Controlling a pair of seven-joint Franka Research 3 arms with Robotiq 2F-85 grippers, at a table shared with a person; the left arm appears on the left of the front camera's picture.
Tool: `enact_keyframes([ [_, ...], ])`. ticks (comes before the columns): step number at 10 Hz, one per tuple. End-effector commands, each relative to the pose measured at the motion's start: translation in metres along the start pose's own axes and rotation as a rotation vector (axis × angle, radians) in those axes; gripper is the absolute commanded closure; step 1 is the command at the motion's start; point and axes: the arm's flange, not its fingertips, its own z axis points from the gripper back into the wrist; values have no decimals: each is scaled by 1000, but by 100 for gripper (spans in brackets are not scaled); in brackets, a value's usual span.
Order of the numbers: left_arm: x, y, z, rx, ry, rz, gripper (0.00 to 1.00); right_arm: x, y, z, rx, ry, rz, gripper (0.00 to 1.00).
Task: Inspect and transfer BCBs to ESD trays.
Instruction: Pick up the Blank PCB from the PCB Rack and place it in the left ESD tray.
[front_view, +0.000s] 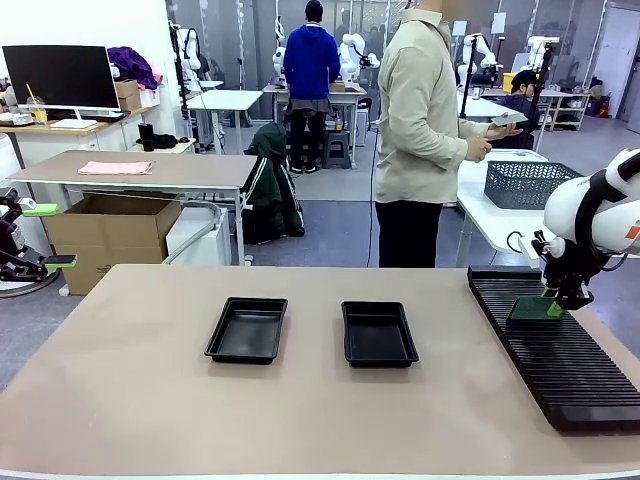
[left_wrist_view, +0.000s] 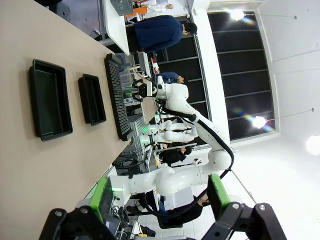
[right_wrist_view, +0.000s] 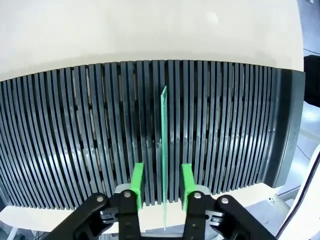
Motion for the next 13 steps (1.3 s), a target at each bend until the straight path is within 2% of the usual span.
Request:
enact_keyframes([
  [1,-1,0,1,-1,-2,0,0,0,4,-1,-18,-11,-20,81],
  [2,-1,0,1,-1,-2,0,0,-1,4,-1,-18,-13,-21,75],
  [3,-1,0,1,-1,-2,0,0,-1,3,-1,-17,-13,-20,91],
  [4,-1,0,1,-1,-2,0,0,-1,3,-1,-15,-12,-22,84],
  [5,-1,0,1,-1,-2,0,0,-1,2,-1,-13,-12,-24,100],
  [6,-1,0,1,-1,-2,0,0,-2,2,-1,-12,-12,-26,94],
  [7,-1,0,1,-1,-2,0,0,-2,1,-1,-14,-11,-28,100],
  [13,-1,0,1,-1,-2,0,0,-1,-2,2,-7,1,-5,100],
])
